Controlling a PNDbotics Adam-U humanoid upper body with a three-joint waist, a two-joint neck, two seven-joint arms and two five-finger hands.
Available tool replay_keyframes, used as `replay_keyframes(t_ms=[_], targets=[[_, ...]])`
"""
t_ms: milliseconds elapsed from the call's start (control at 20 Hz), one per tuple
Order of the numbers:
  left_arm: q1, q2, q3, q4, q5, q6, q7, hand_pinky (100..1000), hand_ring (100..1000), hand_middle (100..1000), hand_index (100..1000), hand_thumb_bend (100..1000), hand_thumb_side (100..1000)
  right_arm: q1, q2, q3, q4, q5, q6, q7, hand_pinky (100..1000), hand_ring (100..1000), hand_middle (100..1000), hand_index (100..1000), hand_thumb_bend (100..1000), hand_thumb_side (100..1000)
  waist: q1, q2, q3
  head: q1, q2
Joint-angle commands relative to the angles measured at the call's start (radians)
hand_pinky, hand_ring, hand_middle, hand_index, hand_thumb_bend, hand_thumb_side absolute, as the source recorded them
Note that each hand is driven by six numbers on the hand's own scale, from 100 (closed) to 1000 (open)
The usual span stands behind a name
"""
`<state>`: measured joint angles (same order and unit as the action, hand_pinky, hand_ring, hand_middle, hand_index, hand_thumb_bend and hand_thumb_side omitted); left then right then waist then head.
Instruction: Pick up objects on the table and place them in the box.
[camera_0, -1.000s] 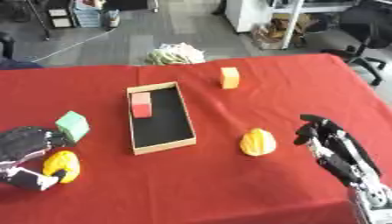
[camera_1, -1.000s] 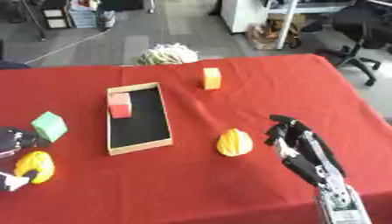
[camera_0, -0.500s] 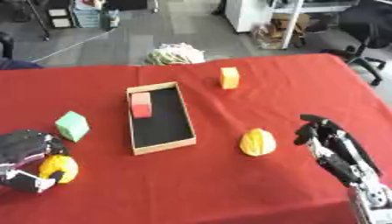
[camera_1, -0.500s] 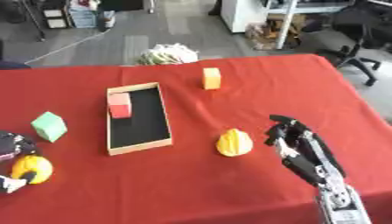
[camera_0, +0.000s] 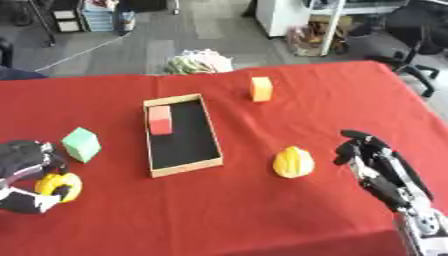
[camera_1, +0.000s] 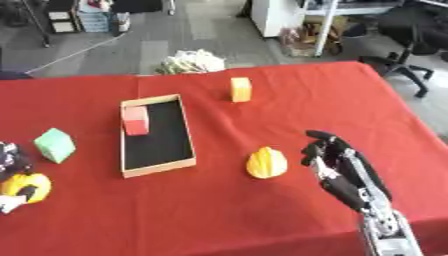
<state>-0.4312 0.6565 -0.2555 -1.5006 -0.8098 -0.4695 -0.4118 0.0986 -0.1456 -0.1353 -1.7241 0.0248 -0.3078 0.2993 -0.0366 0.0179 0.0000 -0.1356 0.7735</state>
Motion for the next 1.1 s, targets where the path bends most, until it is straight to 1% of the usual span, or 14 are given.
replay_keyframes(t_ms=[50, 150, 250, 400, 500, 600, 800, 1000, 1050, 1100], targets=[[-0.081, 0.011, 0.006, -0.057, 0.080, 0.019, -0.013, 351, 263, 238, 507, 100, 265, -0.002, -0.016, 0.000, -0.011, 0.002, -0.001, 0.004, 589, 546, 558, 820, 100, 405, 0.016, -0.011, -0.003, -0.002, -0.004], [-0.151, -0.026, -0.029, -0.031, 0.105, 0.020, -0.035, 357, 269, 243, 509, 100, 268, -0.001, -0.016, 0.003, -0.010, 0.000, -0.001, 0.007, 589, 546, 558, 820, 100, 405, 0.013, -0.015, -0.008, 0.001, -0.004], [-0.223, -0.078, -0.071, 0.022, 0.096, 0.007, -0.057, 369, 282, 255, 516, 100, 273, 0.002, -0.015, 0.008, -0.009, -0.003, -0.002, 0.011, 589, 546, 558, 820, 100, 402, 0.007, -0.019, -0.016, 0.002, -0.004], [-0.308, -0.178, -0.123, 0.130, 0.029, -0.038, -0.062, 377, 293, 266, 522, 100, 279, 0.005, -0.009, 0.017, -0.006, -0.011, -0.004, 0.018, 589, 546, 558, 819, 100, 401, -0.009, -0.023, -0.036, 0.012, -0.004], [-0.341, -0.248, -0.135, 0.214, -0.035, -0.070, -0.034, 377, 293, 265, 523, 100, 276, 0.007, -0.004, 0.024, -0.004, -0.017, -0.006, 0.024, 589, 546, 558, 819, 100, 398, -0.021, -0.024, -0.052, 0.024, -0.004], [-0.360, -0.309, -0.132, 0.302, -0.107, -0.094, 0.010, 388, 302, 274, 531, 100, 276, 0.007, 0.001, 0.031, -0.002, -0.022, -0.008, 0.030, 589, 546, 558, 819, 100, 397, -0.032, -0.023, -0.071, 0.037, -0.004], [-0.375, -0.393, -0.112, 0.433, -0.250, -0.127, 0.120, 413, 327, 300, 556, 100, 275, 0.006, 0.008, 0.040, 0.002, -0.030, -0.010, 0.040, 589, 546, 557, 819, 100, 394, -0.046, -0.017, -0.101, 0.054, -0.004], [-0.375, -0.440, -0.103, 0.507, -0.344, -0.156, 0.197, 428, 345, 318, 573, 100, 275, 0.005, 0.009, 0.044, 0.003, -0.034, -0.011, 0.045, 589, 546, 558, 819, 100, 393, -0.050, -0.015, -0.115, 0.059, -0.004], [-0.373, -0.448, -0.101, 0.518, -0.361, -0.158, 0.215, 439, 357, 330, 585, 100, 277, 0.005, 0.010, 0.044, 0.003, -0.034, -0.011, 0.046, 589, 546, 558, 819, 100, 393, -0.051, -0.016, -0.117, 0.061, -0.004], [-0.371, -0.455, -0.100, 0.529, -0.379, -0.159, 0.230, 474, 394, 362, 614, 100, 281, 0.005, 0.010, 0.045, 0.003, -0.035, -0.012, 0.047, 589, 546, 558, 819, 100, 393, -0.051, -0.016, -0.118, 0.062, -0.004]])
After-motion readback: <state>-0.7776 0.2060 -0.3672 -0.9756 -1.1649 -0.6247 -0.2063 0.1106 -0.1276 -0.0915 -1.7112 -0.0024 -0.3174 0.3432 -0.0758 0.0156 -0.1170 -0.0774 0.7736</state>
